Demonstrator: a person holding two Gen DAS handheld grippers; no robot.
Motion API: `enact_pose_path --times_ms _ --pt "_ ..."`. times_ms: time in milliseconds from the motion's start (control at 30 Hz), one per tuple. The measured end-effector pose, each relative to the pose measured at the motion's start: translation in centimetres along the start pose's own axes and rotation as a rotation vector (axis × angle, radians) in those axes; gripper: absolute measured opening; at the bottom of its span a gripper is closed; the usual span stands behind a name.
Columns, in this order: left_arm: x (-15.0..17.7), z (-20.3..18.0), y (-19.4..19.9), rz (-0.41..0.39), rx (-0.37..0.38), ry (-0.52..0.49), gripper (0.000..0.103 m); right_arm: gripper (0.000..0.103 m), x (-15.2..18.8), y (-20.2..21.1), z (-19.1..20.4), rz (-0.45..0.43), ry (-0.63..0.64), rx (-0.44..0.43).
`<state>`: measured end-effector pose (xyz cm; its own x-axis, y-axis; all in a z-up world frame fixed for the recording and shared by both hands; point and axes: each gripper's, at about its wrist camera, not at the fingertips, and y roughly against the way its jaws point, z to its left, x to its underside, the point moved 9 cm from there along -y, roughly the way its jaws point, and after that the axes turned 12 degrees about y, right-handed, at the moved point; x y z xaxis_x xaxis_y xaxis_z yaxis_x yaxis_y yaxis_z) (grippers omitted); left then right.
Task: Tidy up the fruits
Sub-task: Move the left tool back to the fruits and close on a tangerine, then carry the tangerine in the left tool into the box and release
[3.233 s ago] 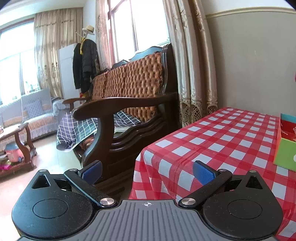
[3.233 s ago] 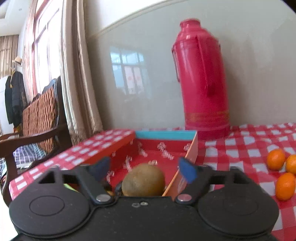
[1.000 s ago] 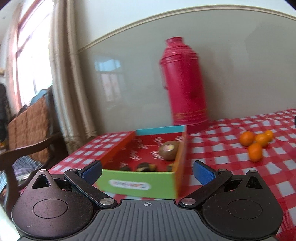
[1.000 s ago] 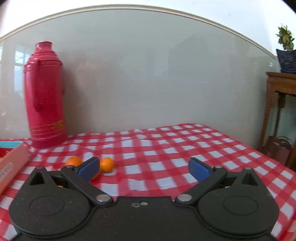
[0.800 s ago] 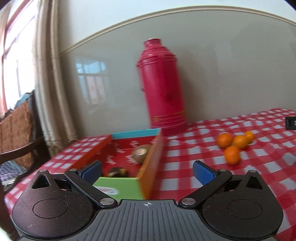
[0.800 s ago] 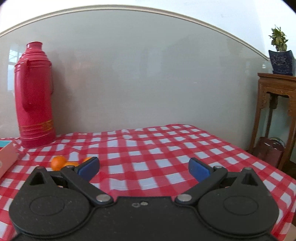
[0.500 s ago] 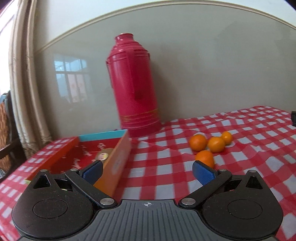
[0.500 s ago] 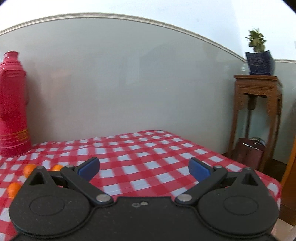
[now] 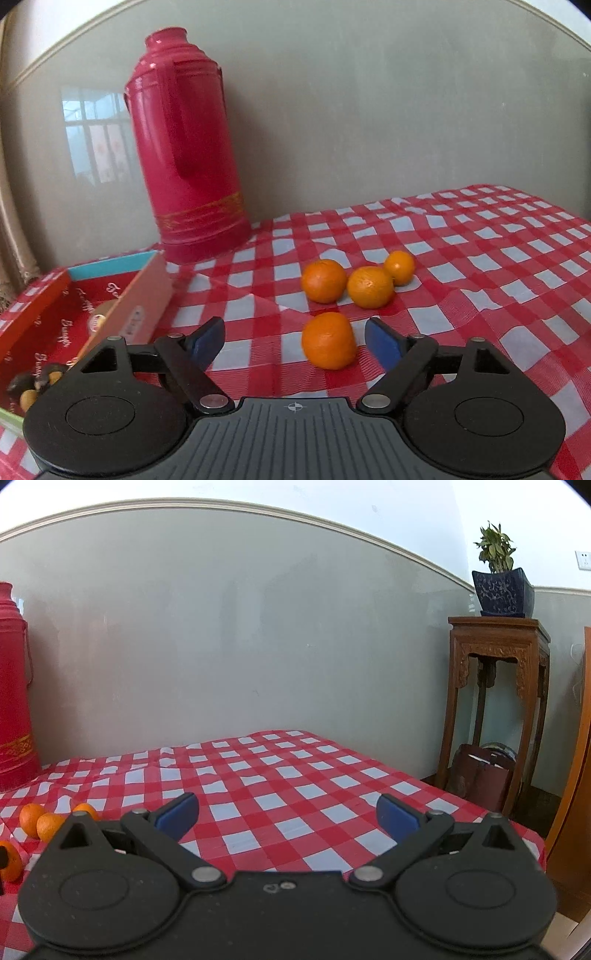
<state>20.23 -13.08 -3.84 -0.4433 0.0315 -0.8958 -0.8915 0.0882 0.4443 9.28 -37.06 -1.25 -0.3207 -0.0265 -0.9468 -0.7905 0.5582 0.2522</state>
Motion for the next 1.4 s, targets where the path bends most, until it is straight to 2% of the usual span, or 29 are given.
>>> enact_pose_path --times_ms 67,133,200,267,333,833,1167,1400 --pt "0.1 -0.5 -0.5 0.016 0.009 0.000 0.083 0.097 0.0 -0.1 -0.1 0.001 -0.002 -0.004" --pt "0.2 -0.9 -1.0 0.033 0.020 -0.001 0.078 0.097 0.0 0.0 -0.1 0.000 -0.001 -0.004" --pt "0.4 -1.3 -1.5 0.067 0.032 -0.007 0.056 0.097 0.0 -0.1 -0.1 0.001 -0.003 -0.007" --pt "0.8 -1.4 -2.1 0.099 0.041 0.000 0.044 0.097 0.0 -0.1 0.0 0.004 -0.006 -0.011" --pt "1.0 -1.5 -2.2 0.108 0.050 0.006 0.038 0.097 0.0 -0.1 0.1 0.005 -0.005 -0.016" --pt "1.2 -2.0 -2.2 0.105 0.036 -0.036 0.037 0.097 -0.1 0.1 0.6 0.003 -0.004 -0.033" --pt "1.2 -1.5 -1.7 0.105 0.033 -0.023 0.036 0.097 -0.2 0.2 0.9 0.001 -0.006 -0.046" --pt "0.4 -0.9 -0.7 0.068 0.024 -0.033 0.036 0.097 -0.3 0.2 1.4 0.001 -0.006 -0.056"
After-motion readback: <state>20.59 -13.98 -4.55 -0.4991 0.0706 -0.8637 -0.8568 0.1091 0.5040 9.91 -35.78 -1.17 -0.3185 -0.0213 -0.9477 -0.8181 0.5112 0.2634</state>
